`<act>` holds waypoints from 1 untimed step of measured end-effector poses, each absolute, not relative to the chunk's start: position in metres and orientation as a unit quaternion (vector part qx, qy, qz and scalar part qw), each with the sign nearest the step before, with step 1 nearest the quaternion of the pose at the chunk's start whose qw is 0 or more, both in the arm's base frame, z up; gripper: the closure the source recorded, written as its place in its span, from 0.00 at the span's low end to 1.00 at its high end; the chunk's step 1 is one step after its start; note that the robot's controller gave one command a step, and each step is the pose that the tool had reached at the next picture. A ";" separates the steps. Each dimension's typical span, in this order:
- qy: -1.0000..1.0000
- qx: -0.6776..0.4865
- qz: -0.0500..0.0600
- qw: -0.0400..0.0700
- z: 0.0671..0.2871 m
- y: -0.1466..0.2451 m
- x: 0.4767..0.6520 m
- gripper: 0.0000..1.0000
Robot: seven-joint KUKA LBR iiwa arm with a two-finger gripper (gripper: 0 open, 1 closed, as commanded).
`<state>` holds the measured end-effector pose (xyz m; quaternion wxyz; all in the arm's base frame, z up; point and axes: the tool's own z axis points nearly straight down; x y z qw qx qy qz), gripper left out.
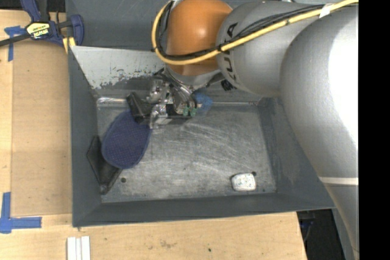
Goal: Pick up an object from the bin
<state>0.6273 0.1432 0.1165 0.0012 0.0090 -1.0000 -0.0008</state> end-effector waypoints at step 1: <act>-1.000 0.029 0.000 -0.001 0.238 0.144 0.621 1.00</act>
Offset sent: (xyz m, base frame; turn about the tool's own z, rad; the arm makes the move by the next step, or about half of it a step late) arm -0.0070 0.0022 0.1195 -0.0405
